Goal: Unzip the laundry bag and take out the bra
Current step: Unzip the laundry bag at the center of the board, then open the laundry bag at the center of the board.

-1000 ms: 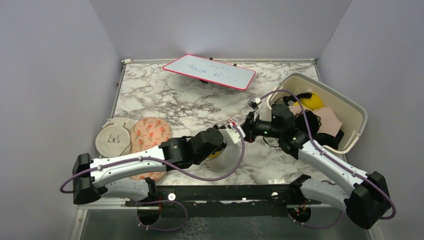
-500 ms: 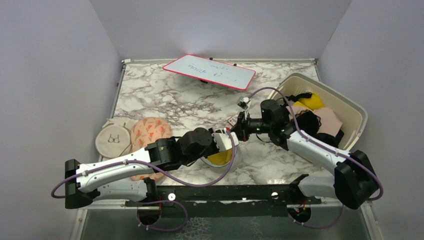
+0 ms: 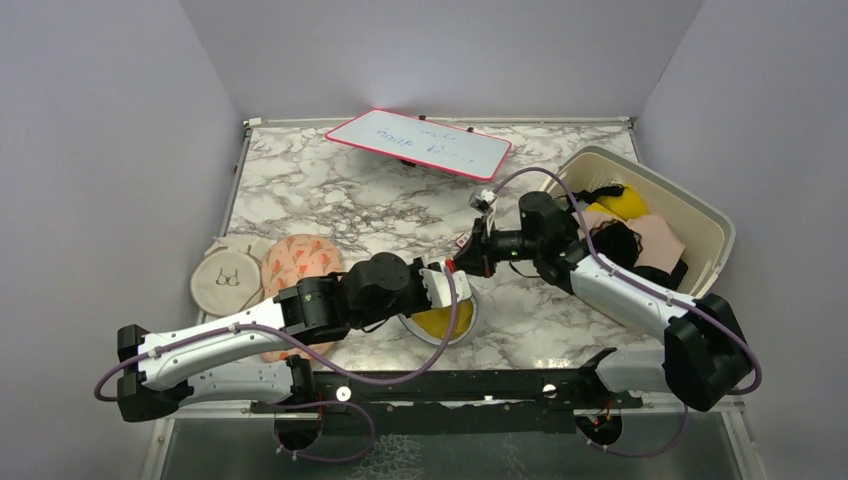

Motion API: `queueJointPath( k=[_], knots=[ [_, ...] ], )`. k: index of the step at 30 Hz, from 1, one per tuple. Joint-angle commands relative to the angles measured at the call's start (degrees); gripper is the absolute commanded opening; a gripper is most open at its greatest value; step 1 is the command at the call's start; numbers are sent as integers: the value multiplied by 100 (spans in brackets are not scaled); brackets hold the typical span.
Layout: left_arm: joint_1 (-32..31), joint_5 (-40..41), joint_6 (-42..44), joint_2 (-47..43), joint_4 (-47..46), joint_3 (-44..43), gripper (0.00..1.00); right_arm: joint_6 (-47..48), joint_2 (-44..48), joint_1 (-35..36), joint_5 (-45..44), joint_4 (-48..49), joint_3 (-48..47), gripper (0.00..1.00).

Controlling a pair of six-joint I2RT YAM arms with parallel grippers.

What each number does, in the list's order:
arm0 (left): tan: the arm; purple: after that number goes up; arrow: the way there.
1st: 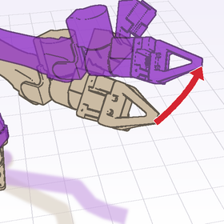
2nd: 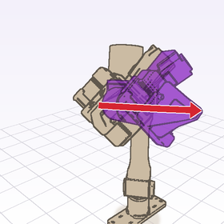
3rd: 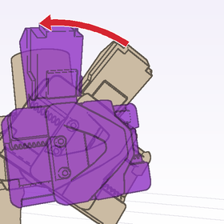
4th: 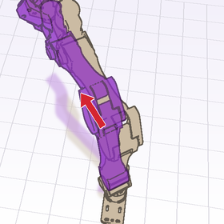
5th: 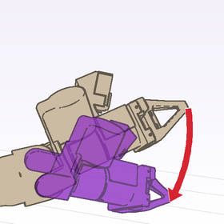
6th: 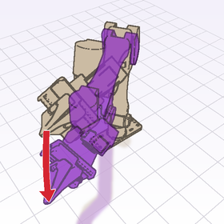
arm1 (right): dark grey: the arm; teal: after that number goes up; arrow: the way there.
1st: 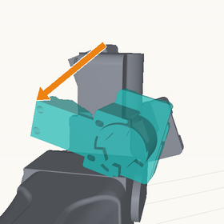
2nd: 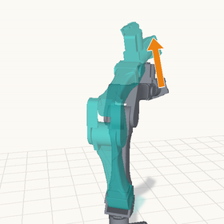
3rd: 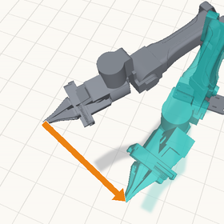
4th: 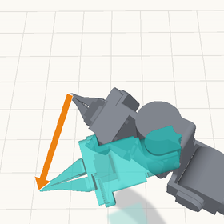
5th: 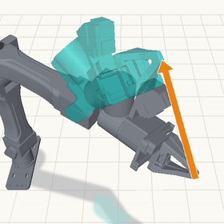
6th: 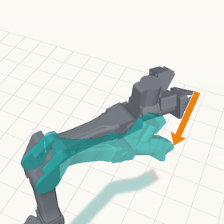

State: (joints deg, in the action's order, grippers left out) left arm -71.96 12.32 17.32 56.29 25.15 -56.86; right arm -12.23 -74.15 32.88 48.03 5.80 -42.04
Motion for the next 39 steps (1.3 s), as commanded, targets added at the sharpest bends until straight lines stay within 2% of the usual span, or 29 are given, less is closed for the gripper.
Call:
queueJointPath(
  k=[1,9,13,15,18,22,25,27,32,36,39],
  knots=[
    [-13,-565,302,-262,-270,-240,0,385,21,-28,-29,-72,-234,1],
    [-16,-619,443,-120,-311,-363,0,265,-211,-23,343,263,-257,1],
    [-17,-361,459,-152,-556,-184,0,67,-346,-19,3,150,-383,4],
    [-4,120,205,-133,-672,-156,0,126,-356,-23,-303,-315,-595,11],
    [-2,1016,-510,-84,-637,-264,0,-53,-130,-25,-1288,-1137,-812,25],
    [26,1387,-1474,-137,-586,-245,0,-121,327,-29,-2299,-2018,-864,51],
    [146,1244,-2089,-43,-500,-268,0,-113,600,-28,-2462,-2584,-999,64],
    [266,976,-2446,68,-394,-334,0,-81,780,-32,-2430,-2770,-1010,66],
    [780,184,-2918,252,-314,-410,0,184,1146,-21,-2244,-3392,-1232,67],
    [1627,-553,-3162,337,-134,-520,0,451,1515,-10,-1652,-3345,-1086,65],
    [1886,-1047,-3294,322,-122,-581,0,414,1474,68,-1219,-3173,-948,63]
  ],
)
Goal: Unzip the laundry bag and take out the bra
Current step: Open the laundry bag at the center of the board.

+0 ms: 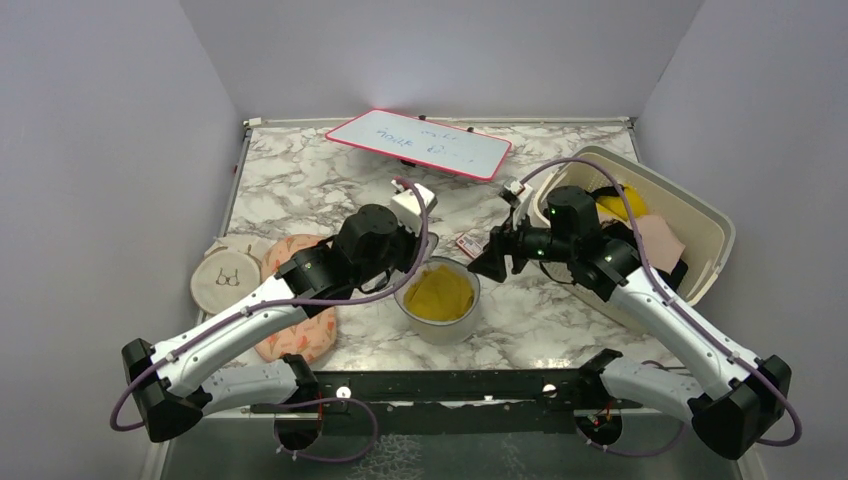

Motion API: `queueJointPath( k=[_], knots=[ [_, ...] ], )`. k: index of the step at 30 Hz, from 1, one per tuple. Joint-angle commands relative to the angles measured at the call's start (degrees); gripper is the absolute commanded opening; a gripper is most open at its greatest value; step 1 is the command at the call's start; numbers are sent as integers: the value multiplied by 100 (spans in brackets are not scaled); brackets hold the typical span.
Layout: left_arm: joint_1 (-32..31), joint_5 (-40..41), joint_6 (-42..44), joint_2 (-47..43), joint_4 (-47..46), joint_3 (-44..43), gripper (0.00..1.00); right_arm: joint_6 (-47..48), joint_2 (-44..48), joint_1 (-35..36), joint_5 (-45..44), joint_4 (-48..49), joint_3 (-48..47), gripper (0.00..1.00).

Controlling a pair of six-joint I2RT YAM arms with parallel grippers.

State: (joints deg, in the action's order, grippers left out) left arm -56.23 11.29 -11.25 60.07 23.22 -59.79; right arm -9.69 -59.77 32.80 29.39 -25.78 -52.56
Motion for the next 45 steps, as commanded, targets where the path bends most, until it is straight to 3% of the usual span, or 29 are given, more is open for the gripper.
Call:
queueJointPath(
  k=[1,10,13,18,24,26,29,34,36,40,45],
  knots=[
    [336,-1063,-482,-50,69,-314,0,83,7,130,711,131,169,62],
    [388,-1582,-868,122,239,-534,0,-237,-683,617,813,1043,331,37],
    [457,-1538,-939,177,308,-613,0,-193,-864,697,632,1037,364,38],
    [647,-1408,-974,323,678,-813,0,-216,-1044,706,-267,729,332,47],
    [1225,-1278,-504,717,1057,-911,0,-475,-952,707,38,1034,499,52],
    [1340,-1175,-347,847,1108,-968,7,-525,-939,710,-38,920,475,53],
    [1364,-637,-161,961,1217,-1056,27,-546,-883,710,-121,711,448,55],
    [1370,1383,73,1050,1709,-1065,52,-455,-759,710,-239,519,353,56],
    [1369,1782,70,985,1857,-1058,60,-404,-773,710,-228,506,321,56],
    [1386,1064,-217,515,1746,-1006,78,-297,-959,709,-127,566,247,56],
    [1386,543,-530,318,1546,-924,81,-263,-1305,708,-58,831,54,56]
  ],
)
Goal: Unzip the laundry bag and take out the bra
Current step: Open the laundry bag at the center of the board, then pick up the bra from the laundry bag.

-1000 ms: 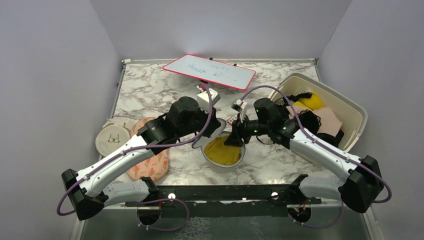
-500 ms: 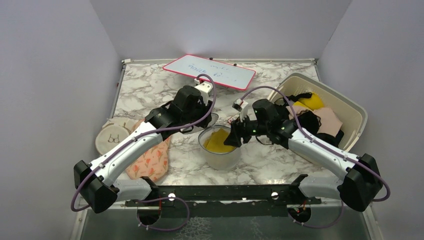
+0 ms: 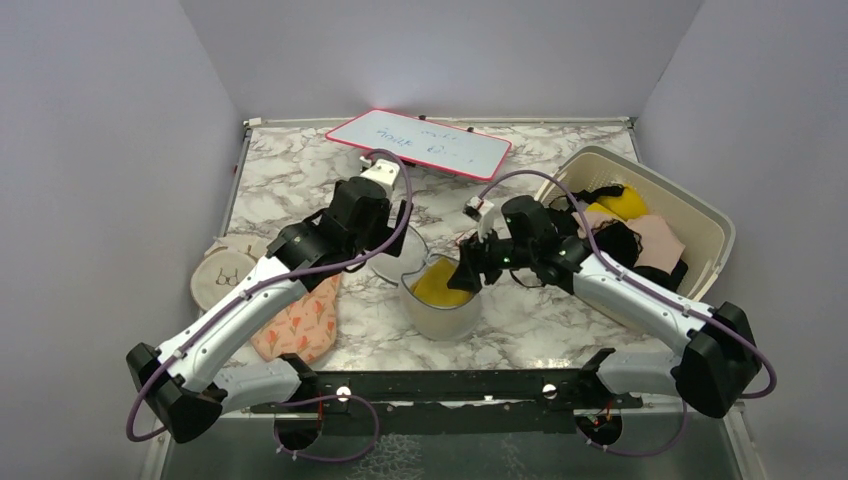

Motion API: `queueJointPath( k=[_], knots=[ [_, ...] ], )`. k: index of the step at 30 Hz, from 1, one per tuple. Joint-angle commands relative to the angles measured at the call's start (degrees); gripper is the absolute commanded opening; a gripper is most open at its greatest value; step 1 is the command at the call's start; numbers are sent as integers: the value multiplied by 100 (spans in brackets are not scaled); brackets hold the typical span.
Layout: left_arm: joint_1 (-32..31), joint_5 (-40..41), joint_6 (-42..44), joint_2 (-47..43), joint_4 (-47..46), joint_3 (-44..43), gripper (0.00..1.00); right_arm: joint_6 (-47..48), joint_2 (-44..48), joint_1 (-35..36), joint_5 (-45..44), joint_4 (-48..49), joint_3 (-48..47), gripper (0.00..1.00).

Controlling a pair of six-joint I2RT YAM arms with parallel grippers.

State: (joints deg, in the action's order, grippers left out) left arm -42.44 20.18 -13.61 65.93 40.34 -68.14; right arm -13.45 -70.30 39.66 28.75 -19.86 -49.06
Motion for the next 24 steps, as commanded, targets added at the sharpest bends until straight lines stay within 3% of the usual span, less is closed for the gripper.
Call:
queueJointPath(
  k=[1,10,19,24],
  knots=[
    [7,-434,-334,-299,-247,12,82,121,-331,20,-9,291,-338,56],
    [7,-1415,-668,-789,-728,979,85,457,-1007,23,-491,44,-856,59],
    [8,-951,-380,-1759,-917,1425,88,663,-1012,33,-863,-260,-891,66],
    [7,-560,-197,-2185,-1311,1935,88,511,-1144,46,-408,7,-722,61]
  ],
)
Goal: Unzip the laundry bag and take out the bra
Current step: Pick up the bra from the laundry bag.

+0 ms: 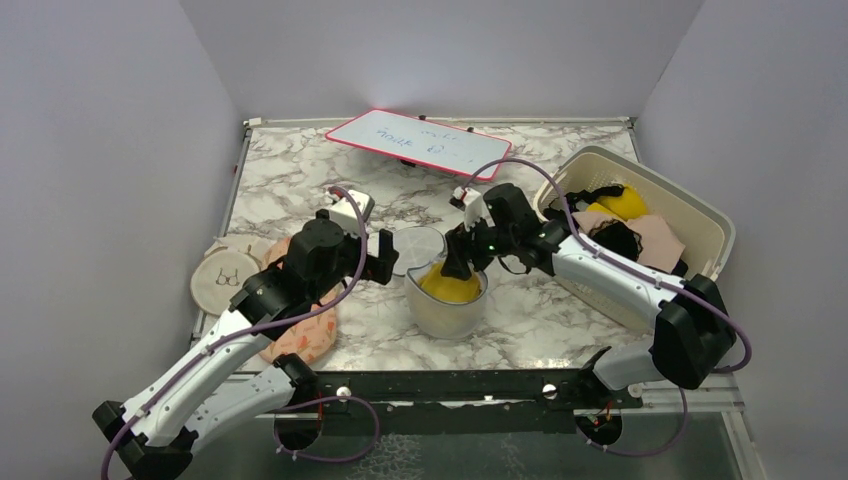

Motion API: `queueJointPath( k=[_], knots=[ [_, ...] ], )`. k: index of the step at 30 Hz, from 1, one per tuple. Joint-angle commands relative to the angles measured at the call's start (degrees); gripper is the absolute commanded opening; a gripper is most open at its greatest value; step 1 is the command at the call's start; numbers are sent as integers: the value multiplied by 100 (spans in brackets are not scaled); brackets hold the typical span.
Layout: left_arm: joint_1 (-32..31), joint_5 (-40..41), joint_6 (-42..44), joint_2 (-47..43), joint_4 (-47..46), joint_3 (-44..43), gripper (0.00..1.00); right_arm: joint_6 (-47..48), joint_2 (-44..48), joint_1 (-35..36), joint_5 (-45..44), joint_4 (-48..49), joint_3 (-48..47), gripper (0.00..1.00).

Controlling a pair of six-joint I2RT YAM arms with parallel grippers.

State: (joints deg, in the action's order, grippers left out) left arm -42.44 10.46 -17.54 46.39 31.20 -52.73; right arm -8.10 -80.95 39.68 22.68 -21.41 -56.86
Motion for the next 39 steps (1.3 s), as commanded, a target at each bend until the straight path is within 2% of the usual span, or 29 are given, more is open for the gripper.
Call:
queueJointPath(
  k=[1,9,17,19,22,25,28,34,39],
  knots=[
    [7,508,223,-301,-456,485,88,-75,-84,52,292,213,87,59],
    [7,980,480,-841,-835,1156,89,-134,-305,262,543,571,147,52],
    [7,1048,620,-949,-1022,1221,91,-240,-630,520,63,707,234,59],
    [7,1034,638,-905,-1020,1226,92,-248,-717,527,67,664,115,53],
    [16,949,644,-803,-1036,1211,92,-313,-605,548,113,637,-16,31],
    [22,938,655,-760,-1036,1211,92,-445,-260,567,108,450,-132,22],
    [49,932,655,-765,-1042,1215,92,-506,188,566,242,247,-196,1],
    [133,820,655,-720,-1076,1228,92,-651,930,567,-34,-183,-393,1],
    [231,675,655,-664,-1123,1226,91,-922,1379,561,-350,-166,-515,1]
  ],
)
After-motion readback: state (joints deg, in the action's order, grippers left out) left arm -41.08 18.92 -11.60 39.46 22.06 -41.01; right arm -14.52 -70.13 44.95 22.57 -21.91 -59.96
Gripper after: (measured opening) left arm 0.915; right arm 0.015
